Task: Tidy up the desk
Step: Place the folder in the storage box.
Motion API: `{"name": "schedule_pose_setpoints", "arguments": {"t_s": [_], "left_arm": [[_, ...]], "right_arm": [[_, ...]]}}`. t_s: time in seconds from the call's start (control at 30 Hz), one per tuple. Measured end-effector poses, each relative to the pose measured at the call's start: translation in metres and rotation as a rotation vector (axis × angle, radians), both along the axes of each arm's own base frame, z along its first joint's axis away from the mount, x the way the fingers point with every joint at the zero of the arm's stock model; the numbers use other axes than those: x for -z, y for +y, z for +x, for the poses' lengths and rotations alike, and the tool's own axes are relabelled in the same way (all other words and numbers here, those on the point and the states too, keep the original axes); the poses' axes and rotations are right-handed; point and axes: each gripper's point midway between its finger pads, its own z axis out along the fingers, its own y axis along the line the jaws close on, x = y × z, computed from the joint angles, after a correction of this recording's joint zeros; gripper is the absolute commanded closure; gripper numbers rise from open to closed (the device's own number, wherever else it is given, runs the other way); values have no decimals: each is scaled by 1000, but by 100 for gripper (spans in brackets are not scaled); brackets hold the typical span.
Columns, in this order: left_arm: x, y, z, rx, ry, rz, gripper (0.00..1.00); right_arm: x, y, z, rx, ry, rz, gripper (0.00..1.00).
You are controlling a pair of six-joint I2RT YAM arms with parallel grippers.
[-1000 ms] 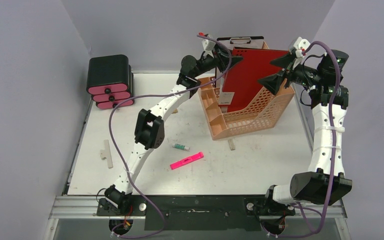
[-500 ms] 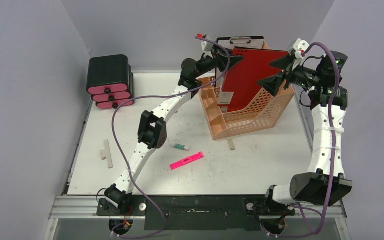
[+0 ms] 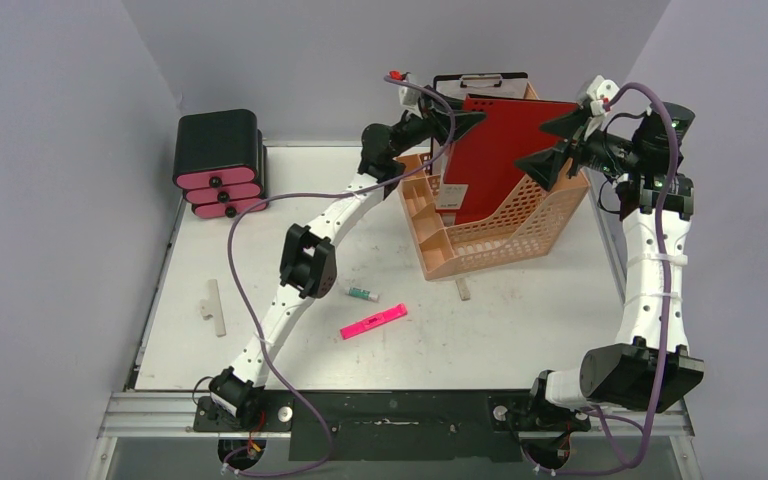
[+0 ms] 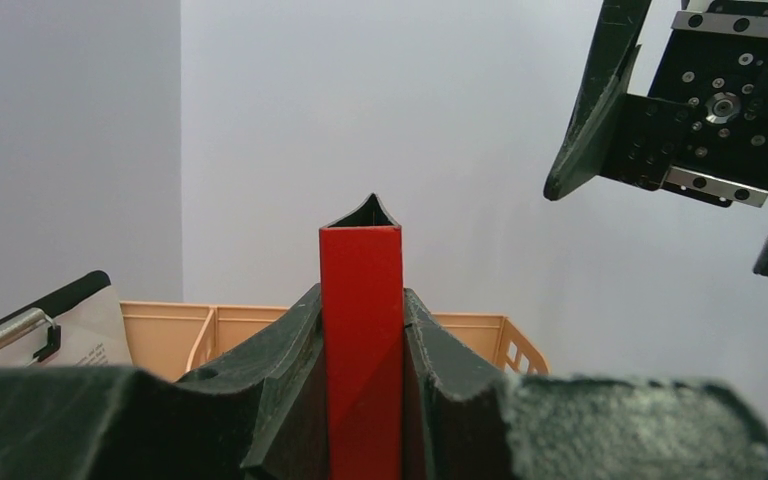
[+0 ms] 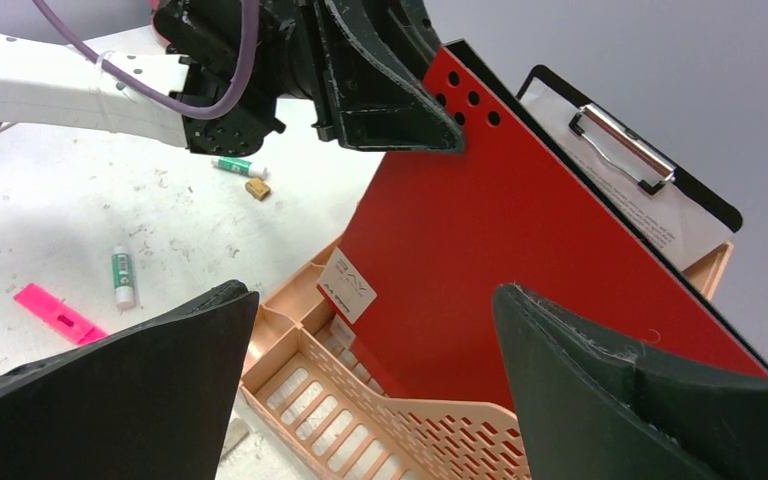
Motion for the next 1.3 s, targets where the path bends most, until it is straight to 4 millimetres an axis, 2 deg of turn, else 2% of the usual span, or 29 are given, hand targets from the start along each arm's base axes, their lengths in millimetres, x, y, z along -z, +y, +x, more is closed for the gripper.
{"name": "schedule_pose_setpoints", "arguments": {"t_s": [0.23,0.43,0.67,0.83,1.0,1.3], "left_arm": [[8,10,7,21,21,-5,100],[8,20,14,18,35,-9,100],[8,21,10,38,27,-14,100],[8,22,8,47,17,-21,100],[8,25,8,49,18,-22,100],[9,26,9,49,17,-25,100]], "right_arm": [[-7,-7,11,57,-15,8,7],[-12,-19,36,145,-12,35,8],[-13,-48,83,341,40,165,9],[-15,-80,109,415,64,302,9],[-11,-100,115,418,85,391,9],[19,-85,112,345,175,492,9]]}}
